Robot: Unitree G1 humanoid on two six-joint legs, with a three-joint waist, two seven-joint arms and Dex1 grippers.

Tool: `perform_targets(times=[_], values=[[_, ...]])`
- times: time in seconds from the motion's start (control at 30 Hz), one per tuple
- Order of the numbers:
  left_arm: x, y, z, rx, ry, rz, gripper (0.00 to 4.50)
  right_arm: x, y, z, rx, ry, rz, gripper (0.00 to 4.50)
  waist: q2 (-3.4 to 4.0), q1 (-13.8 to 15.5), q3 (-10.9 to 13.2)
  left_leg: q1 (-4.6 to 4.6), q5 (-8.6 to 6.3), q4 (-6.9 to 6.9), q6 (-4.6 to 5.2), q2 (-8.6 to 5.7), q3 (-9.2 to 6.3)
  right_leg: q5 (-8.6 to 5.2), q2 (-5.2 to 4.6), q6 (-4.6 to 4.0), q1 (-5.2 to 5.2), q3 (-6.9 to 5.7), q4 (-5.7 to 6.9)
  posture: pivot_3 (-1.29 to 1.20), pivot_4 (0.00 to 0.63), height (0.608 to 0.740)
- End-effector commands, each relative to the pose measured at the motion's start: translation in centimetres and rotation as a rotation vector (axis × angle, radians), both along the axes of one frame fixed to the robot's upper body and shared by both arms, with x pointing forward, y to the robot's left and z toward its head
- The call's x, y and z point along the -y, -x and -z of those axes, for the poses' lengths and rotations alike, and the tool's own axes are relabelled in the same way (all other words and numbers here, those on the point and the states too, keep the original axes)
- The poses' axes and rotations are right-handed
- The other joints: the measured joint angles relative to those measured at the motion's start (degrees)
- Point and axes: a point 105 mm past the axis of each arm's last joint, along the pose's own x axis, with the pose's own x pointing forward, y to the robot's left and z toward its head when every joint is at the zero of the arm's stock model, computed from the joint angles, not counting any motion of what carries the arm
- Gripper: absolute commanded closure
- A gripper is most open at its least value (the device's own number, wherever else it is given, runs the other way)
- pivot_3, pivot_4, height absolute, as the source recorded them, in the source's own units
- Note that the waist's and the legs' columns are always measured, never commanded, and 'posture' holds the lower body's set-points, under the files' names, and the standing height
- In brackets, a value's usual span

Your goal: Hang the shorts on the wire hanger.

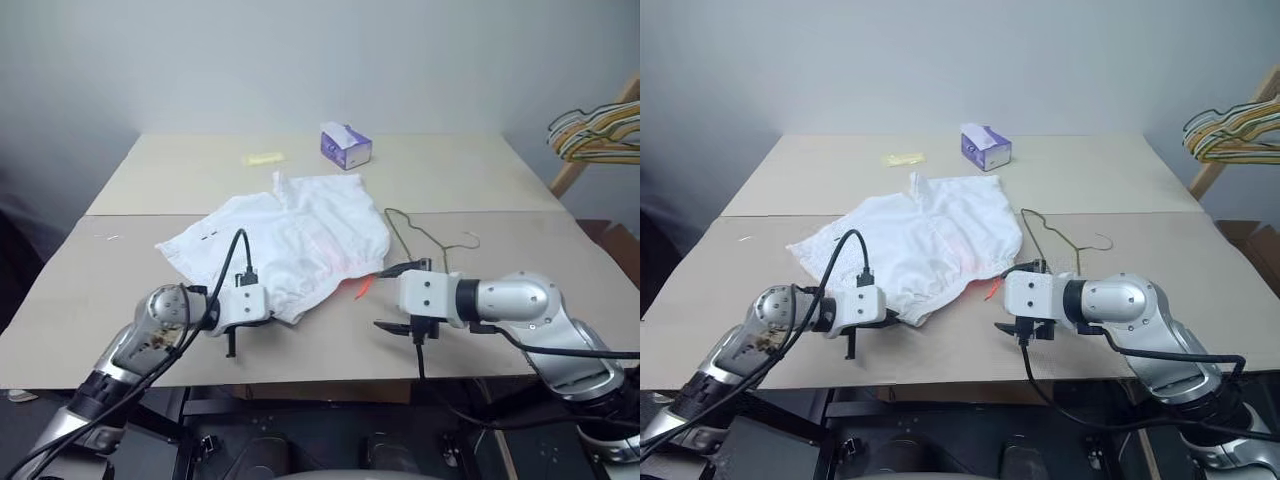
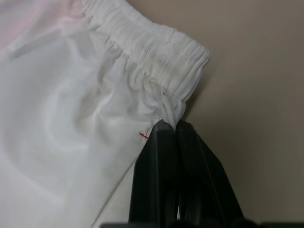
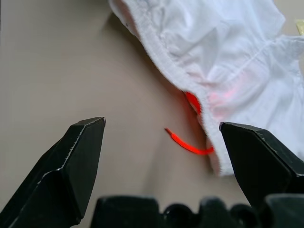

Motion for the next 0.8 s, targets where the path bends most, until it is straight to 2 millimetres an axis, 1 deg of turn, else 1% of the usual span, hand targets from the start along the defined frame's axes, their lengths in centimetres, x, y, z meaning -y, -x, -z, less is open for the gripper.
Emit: perform_targets(times=[0.03, 0.17, 0.2, 0.23, 0.27, 0.37, 0.4, 0.43, 0.53, 0.67, 0.8], values=[[0.9, -0.6, -1.0, 0.033, 0.027, 0.010, 3.83, -1.5, 0.0, -0.1, 0.044, 0.013, -0.006, 0.00, -0.01, -0.53, -0.01, 0.00, 0.00, 0.00, 0.00, -0.01, 0.00, 0.00, 0.00, 0.00, -0.01, 0.01, 0.00, 0.07, 0.000, 0.740], [1.0, -0.5, -1.3, 0.028, 0.042, 0.019, 2.45, -2.5, 0.1, 0.2, 0.050, 0.016, -0.021, 0.00, -0.01, -1.52, 0.00, -0.04, 0.00, 0.00, 0.00, -0.03, -0.02, 0.00, -0.01, 0.00, -0.04, 0.03, -0.02, 0.06, 0.000, 0.740], [0.7, -0.4, -1.6, 0.026, 0.044, 0.021, 2.17, -2.7, 0.1, 0.3, 0.055, 0.020, -0.025, 0.00, -0.01, -1.67, 0.00, -0.04, 0.00, 0.00, 0.00, -0.04, -0.02, 0.00, -0.02, 0.00, -0.03, 0.03, -0.02, 0.06, 0.000, 0.740], [0.5, -0.3, -1.9, 0.025, 0.043, 0.021, 1.78, -3.0, 0.0, 0.3, 0.058, 0.022, -0.028, 0.00, -0.01, -1.80, -0.01, -0.03, 0.00, 0.00, 0.00, -0.04, -0.02, 0.00, -0.02, 0.00, -0.03, 0.04, -0.02, 0.06, 0.000, 0.740], [0.0, -0.3, -2.2, 0.031, 0.038, 0.016, 1.45, -3.3, 0.0, 0.3, 0.058, 0.021, -0.034, 0.00, -0.01, -1.83, -0.01, -0.02, 0.00, 0.00, 0.00, -0.03, -0.03, 0.00, 0.00, 0.00, -0.03, 0.03, -0.02, 0.06, 0.000, 0.740], [-2.9, 0.0, -3.2, 0.060, -0.045, -0.008, 0.47, -5.0, -0.4, -0.1, 0.035, 0.021, -0.060, 0.00, 0.00, -2.77, 0.00, -0.01, 0.00, -0.01, 0.00, 0.01, -0.05, -0.01, 0.04, -0.01, -0.09, 0.03, 0.04, 0.06, 0.000, 0.740], [-3.5, 0.0, -3.4, 0.066, -0.069, -0.014, 0.06, -5.4, -0.5, -0.2, 0.025, 0.025, -0.060, 0.00, 0.00, -3.08, 0.00, 0.00, 0.00, -0.02, 0.00, 0.03, -0.06, -0.01, 0.06, -0.01, -0.10, 0.03, 0.07, 0.06, 0.000, 0.740], [-4.1, 0.1, -3.6, 0.070, -0.089, -0.023, 0.02, -5.8, -0.6, -0.2, 0.014, 0.028, -0.057, 0.00, 0.00, -3.19, 0.00, 0.01, 0.00, -0.03, 0.00, 0.04, -0.08, -0.02, 0.06, -0.02, -0.09, 0.03, 0.08, 0.06, 0.000, 0.740], [-6.4, 0.3, -4.5, 0.076, -0.120, -0.071, 0.02, -7.9, -0.9, 0.2, -0.010, 0.051, -0.077, 0.00, 0.00, -3.29, 0.00, 0.01, 0.00, -0.03, 0.00, 0.03, -0.07, -0.02, 0.03, -0.03, -0.09, 0.03, 0.08, 0.07, 0.000, 0.740], [-8.6, 0.1, -4.9, 0.101, -0.150, -0.155, 0.02, -10.4, -1.9, 1.2, -0.009, 0.080, -0.046, 0.00, 0.01, -3.03, 0.00, -0.04, 0.00, -0.04, 0.00, 0.02, -0.07, -0.03, 0.01, -0.03, -0.12, -0.01, 0.08, 0.09, 0.000, 0.740], [-9.9, 0.5, -4.4, 0.097, -0.173, -0.204, 0.02, -12.0, -2.7, 2.0, 0.016, 0.099, -0.006, 0.00, 0.02, -2.93, 0.01, -0.05, 0.03, -0.06, -0.06, 0.02, -0.06, -0.02, 0.00, -0.03, -0.15, -0.03, 0.15, 0.11, 0.000, 0.740]])
